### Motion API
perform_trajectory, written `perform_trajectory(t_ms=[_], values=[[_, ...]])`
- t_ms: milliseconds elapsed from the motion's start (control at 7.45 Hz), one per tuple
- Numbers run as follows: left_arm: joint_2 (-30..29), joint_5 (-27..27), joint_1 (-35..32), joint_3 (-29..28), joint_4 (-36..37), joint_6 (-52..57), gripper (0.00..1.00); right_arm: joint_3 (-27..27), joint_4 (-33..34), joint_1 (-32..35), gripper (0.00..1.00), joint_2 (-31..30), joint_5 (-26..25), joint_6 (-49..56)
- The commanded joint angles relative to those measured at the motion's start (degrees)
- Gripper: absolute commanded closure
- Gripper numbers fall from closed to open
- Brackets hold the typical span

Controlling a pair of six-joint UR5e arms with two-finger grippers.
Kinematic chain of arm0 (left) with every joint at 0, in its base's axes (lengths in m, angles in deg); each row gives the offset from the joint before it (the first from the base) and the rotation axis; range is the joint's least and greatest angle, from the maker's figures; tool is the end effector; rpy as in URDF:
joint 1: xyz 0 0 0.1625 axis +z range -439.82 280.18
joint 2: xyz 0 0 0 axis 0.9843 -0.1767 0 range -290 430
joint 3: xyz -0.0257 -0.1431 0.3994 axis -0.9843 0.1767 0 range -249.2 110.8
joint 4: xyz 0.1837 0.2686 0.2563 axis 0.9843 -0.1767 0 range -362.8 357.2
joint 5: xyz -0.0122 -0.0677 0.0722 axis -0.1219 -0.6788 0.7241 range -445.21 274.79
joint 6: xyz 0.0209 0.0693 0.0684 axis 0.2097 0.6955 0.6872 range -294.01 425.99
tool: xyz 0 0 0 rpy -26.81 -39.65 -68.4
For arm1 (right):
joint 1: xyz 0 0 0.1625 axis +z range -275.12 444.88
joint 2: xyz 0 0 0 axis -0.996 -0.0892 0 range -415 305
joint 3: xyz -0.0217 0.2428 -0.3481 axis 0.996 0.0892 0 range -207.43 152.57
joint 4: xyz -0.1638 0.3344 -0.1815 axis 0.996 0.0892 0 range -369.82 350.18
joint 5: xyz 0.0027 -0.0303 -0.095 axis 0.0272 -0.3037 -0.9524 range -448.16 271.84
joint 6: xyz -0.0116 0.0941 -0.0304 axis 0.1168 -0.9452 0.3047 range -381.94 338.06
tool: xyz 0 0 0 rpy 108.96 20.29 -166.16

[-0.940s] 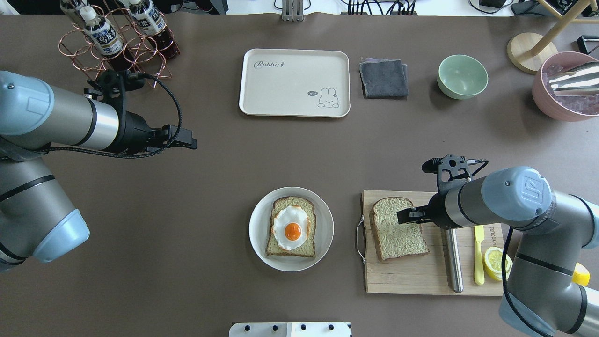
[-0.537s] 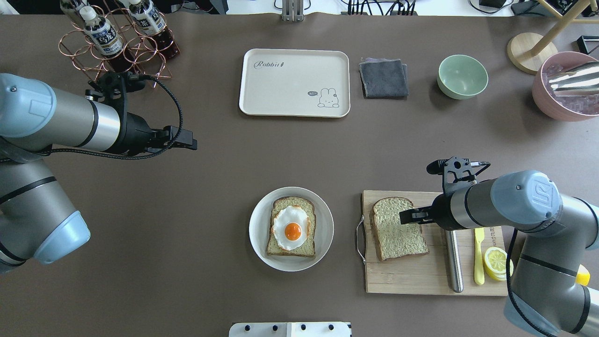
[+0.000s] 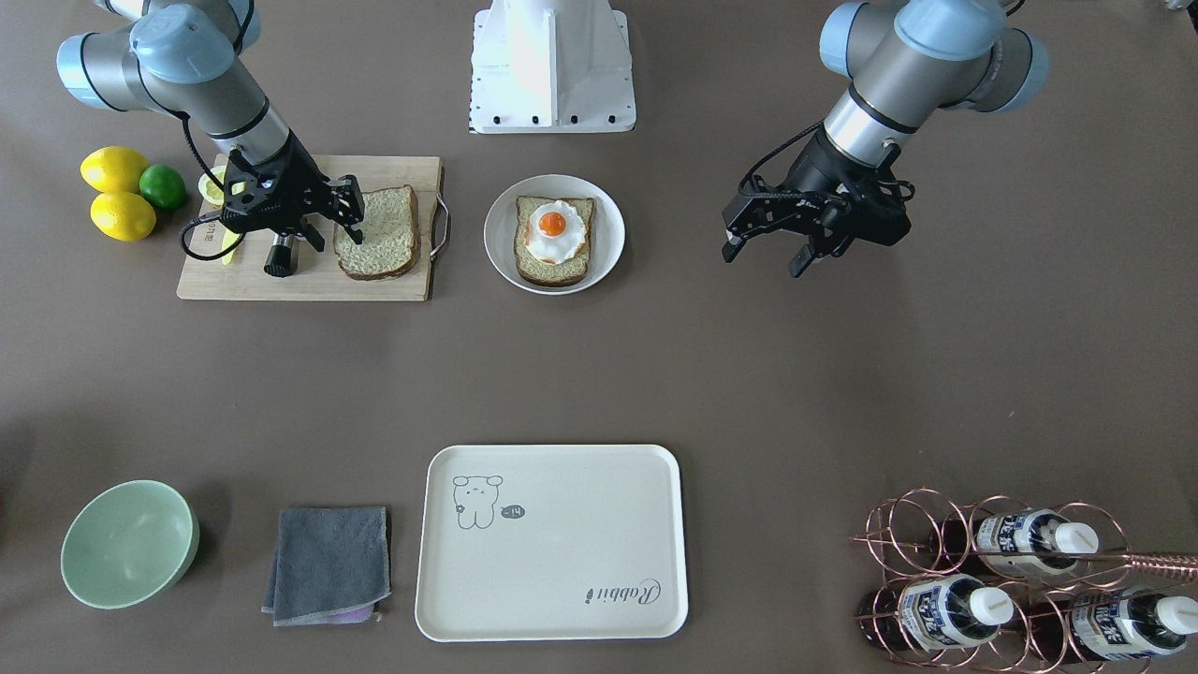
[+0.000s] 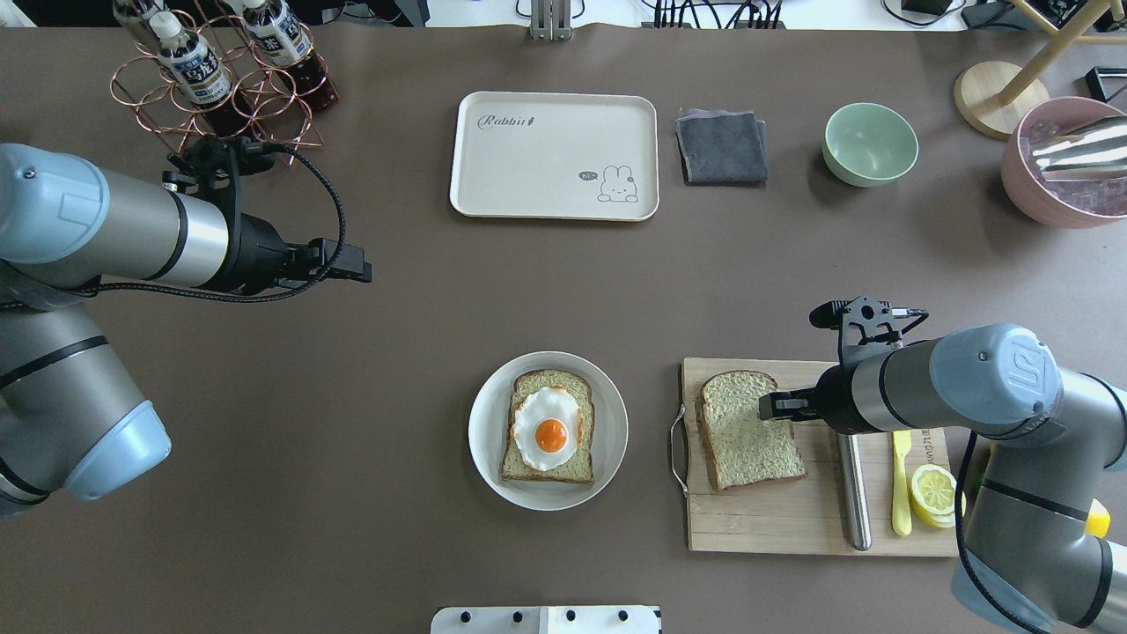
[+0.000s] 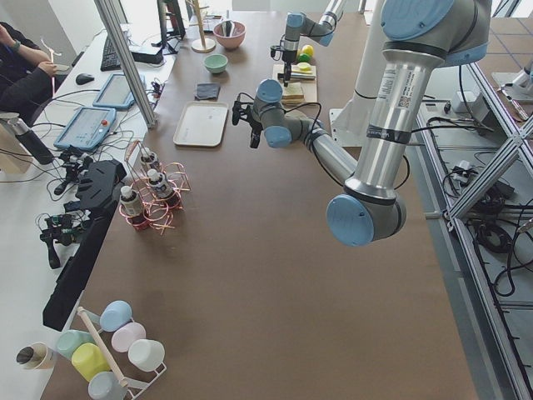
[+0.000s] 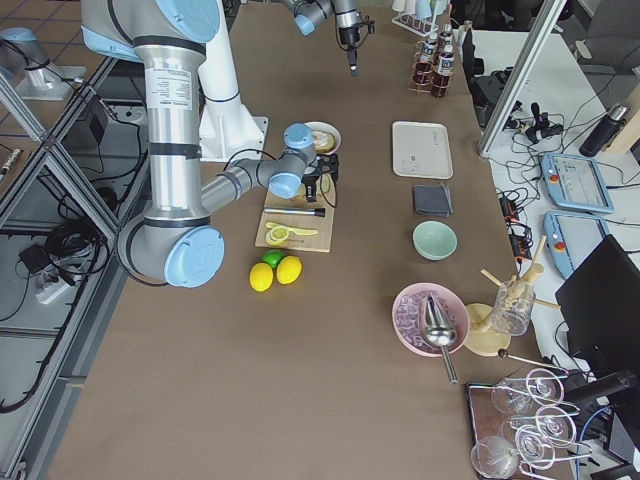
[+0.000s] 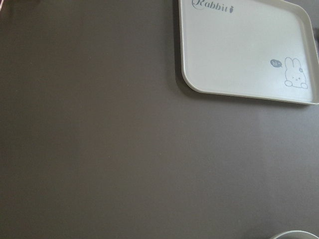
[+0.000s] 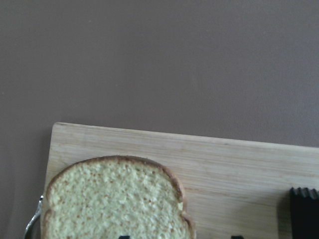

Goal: Make sandwich and place on tray
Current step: 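Lower the right gripper and grasp the bread slice on the board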

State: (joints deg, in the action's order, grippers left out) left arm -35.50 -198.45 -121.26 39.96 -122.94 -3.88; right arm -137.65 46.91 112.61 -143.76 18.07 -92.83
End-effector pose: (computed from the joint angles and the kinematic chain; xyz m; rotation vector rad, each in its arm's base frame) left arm 0.3587 -0.4420 0.2979 0.2596 1.1400 -0.0992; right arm -0.4023 -0.3305 0.4176 0.1371 -0.9735 0.0028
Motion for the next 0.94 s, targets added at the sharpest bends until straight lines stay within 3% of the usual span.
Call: perform_trajectory(t_ms=[0,269,403,537,671,806], values=[[-0.1,0.0,0.0,0.0,0.0,0.0,0.02,0.0,0.0,0.0,0.59,0.2,-0.2,-1.6],[0.0,0.0,0.0,-0.1,0.0,0.1,0.02,0.0,0.0,-0.3,0.59,0.3,-0.5,-1.6],[0.0,0.0,0.0,-0.1,0.0,0.1,0.02,0.1,0.0,-0.4,0.71,0.4,-0.7,-1.8],[0.0,0.0,0.0,-0.1,0.0,0.1,0.02,0.1,0.0,-0.4,0.91,0.4,-0.9,-2.6],[0.0,0.0,0.0,-0.1,0.0,0.1,0.02,0.0,0.0,-0.4,1.00,0.5,-0.9,-2.9],[-0.1,0.0,0.0,-0.1,0.0,0.1,0.02,-0.1,0.0,-0.4,1.00,0.8,-0.9,-2.9]])
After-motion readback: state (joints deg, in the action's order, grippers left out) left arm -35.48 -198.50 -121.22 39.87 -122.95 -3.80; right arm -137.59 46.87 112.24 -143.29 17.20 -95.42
